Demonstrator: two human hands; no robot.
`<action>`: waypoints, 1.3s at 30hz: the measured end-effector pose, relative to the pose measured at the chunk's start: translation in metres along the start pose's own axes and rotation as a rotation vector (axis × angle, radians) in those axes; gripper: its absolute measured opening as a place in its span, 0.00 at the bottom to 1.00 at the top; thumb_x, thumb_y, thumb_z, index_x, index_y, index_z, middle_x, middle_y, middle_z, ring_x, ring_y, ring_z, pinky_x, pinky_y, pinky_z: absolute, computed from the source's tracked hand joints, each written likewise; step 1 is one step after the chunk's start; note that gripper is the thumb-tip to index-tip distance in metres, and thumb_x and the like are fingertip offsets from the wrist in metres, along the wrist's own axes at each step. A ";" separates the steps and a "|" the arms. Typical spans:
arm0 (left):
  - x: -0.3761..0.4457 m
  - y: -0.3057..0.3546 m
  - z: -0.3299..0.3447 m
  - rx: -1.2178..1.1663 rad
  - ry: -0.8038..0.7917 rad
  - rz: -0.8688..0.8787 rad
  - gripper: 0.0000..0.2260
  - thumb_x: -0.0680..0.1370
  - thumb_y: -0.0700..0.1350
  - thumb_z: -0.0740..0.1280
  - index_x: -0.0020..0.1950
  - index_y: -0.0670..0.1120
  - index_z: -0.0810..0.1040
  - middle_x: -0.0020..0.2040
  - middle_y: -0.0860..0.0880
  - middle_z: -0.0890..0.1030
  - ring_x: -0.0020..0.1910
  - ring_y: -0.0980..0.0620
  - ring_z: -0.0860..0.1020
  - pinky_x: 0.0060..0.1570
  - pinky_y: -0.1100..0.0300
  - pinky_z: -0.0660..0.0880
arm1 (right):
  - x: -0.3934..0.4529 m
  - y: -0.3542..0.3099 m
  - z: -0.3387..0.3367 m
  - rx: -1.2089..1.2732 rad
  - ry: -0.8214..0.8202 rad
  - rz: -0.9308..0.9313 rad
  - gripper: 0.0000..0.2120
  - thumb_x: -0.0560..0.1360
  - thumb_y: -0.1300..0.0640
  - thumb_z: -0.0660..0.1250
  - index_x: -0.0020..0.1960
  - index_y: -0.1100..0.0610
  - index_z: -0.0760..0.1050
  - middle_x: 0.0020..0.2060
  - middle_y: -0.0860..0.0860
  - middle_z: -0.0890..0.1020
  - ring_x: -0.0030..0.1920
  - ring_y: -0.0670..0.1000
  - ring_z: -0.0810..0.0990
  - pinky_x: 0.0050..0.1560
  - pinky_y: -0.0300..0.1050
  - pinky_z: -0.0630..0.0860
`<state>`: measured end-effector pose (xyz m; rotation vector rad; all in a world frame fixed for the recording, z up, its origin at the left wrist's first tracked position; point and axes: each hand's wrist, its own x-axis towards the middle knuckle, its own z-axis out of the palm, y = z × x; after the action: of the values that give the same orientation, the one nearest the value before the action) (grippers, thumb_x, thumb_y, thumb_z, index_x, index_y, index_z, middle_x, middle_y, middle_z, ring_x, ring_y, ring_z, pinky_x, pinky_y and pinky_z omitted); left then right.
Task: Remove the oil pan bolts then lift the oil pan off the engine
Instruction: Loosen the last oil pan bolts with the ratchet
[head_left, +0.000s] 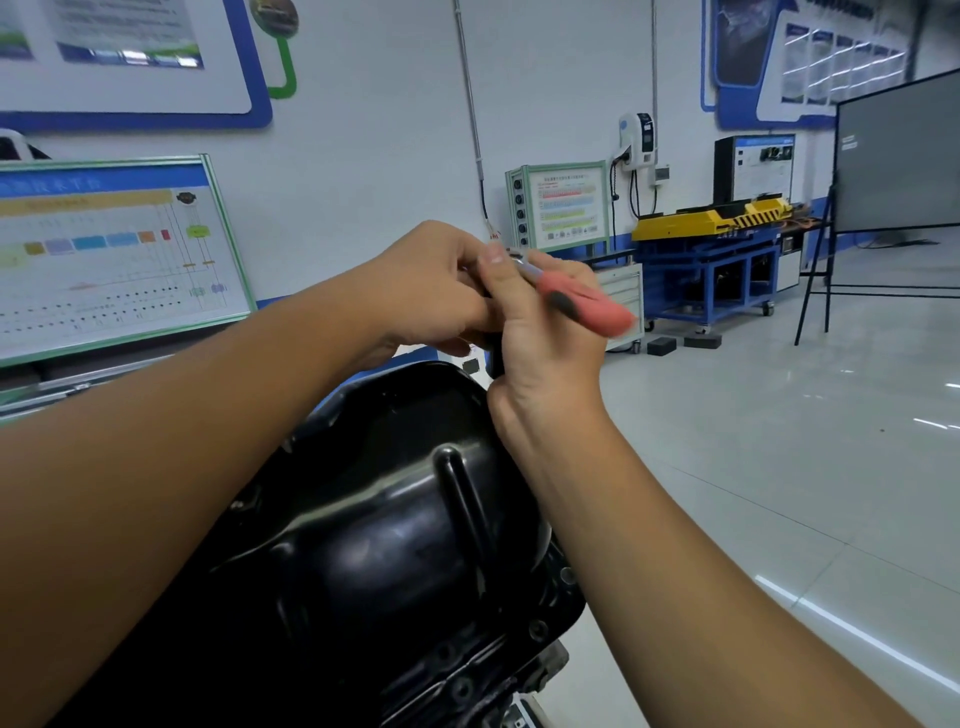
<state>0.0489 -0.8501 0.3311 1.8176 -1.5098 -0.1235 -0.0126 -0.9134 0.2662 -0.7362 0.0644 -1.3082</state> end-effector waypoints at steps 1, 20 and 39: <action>0.001 -0.001 0.000 -0.006 0.012 -0.009 0.09 0.73 0.33 0.71 0.41 0.47 0.86 0.31 0.47 0.81 0.29 0.54 0.80 0.41 0.49 0.80 | -0.001 0.000 0.001 0.003 0.004 -0.008 0.10 0.75 0.64 0.76 0.53 0.63 0.77 0.52 0.66 0.85 0.53 0.66 0.86 0.57 0.72 0.80; -0.001 0.002 0.002 -0.023 0.017 -0.017 0.09 0.68 0.39 0.72 0.47 0.43 0.86 0.37 0.42 0.85 0.34 0.51 0.83 0.47 0.43 0.84 | 0.001 0.001 0.000 0.012 -0.001 0.024 0.07 0.77 0.62 0.75 0.51 0.63 0.79 0.52 0.64 0.86 0.53 0.63 0.87 0.58 0.70 0.80; -0.002 -0.001 -0.001 -0.046 -0.106 0.041 0.09 0.76 0.36 0.74 0.54 0.45 0.85 0.33 0.53 0.83 0.36 0.55 0.82 0.56 0.43 0.82 | 0.004 -0.003 -0.002 0.001 0.049 0.025 0.09 0.81 0.56 0.71 0.47 0.61 0.80 0.44 0.56 0.87 0.48 0.56 0.88 0.56 0.57 0.84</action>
<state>0.0492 -0.8475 0.3305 1.7664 -1.6034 -0.2362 -0.0147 -0.9180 0.2672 -0.7007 0.1119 -1.3026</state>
